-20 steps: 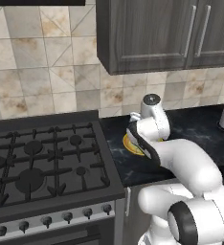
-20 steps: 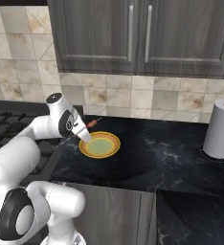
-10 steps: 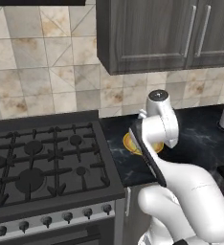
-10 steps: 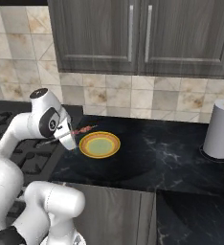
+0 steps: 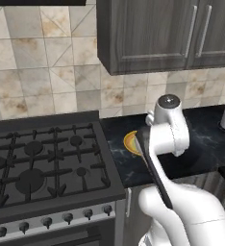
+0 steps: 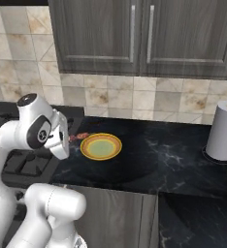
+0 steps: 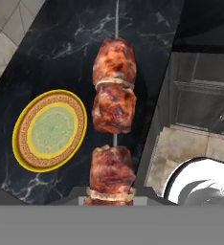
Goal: Place the cold items (banana and garlic) from the fridge in one tupperware on the dining counter. Place the warm items (hot dog and kebab skewer) in the stove area in another tupperware.
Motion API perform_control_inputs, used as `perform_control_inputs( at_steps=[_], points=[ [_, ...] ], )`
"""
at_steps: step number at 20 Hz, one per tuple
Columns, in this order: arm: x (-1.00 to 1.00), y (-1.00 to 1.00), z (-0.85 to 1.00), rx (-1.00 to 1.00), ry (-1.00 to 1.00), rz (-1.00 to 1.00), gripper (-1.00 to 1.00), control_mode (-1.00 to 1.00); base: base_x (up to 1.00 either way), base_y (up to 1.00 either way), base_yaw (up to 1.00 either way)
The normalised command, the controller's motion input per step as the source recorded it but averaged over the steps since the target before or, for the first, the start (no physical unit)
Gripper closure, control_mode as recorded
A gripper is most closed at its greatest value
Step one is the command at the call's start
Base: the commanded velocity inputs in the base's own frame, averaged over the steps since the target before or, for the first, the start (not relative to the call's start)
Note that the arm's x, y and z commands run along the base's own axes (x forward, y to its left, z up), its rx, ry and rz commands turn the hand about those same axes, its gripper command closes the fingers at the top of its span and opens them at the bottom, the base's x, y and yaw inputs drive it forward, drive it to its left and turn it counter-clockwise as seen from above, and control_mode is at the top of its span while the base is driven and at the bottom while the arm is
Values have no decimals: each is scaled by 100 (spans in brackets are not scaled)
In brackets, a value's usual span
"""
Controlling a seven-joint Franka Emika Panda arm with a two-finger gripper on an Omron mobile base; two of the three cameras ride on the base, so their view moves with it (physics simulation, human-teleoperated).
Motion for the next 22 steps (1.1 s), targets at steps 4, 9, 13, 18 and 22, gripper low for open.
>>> perform_control_inputs(
  at_steps=[4,9,13,18,22],
  points=[
    [-24,1,0,0,-11,0,100,100,-26,15,0],
    [0,0,0,0,0,0,100,100,-40,74,-7],
    [0,0,0,0,0,0,100,100,-20,83,-25],
    [0,0,0,0,0,0,100,100,-51,29,-57],
    [0,0,0,0,0,0,100,100,-64,11,-70]
  ],
)
